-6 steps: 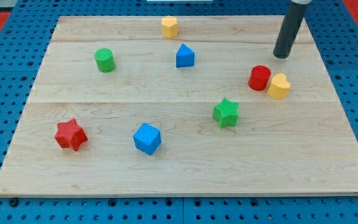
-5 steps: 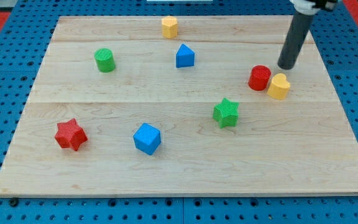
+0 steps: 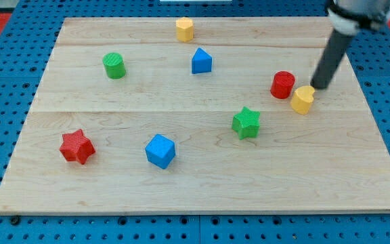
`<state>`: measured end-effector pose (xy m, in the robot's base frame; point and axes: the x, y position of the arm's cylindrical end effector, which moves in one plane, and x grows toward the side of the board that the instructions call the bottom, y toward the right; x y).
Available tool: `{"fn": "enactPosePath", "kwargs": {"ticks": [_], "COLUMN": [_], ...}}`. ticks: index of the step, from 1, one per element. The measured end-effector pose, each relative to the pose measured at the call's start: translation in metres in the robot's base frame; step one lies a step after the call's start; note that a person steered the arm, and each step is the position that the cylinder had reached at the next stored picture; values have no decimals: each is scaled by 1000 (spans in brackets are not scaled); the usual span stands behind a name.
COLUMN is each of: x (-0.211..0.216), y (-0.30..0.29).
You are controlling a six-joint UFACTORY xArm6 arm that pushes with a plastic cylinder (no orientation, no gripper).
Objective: Move yellow heart towards down
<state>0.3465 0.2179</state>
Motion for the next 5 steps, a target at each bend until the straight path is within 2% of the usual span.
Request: {"fn": "enactPosePath", "kwargs": {"ticks": [1, 2, 3, 5], "x": [-35, -31, -30, 17], "y": [-21, -60, -64, -54]}}
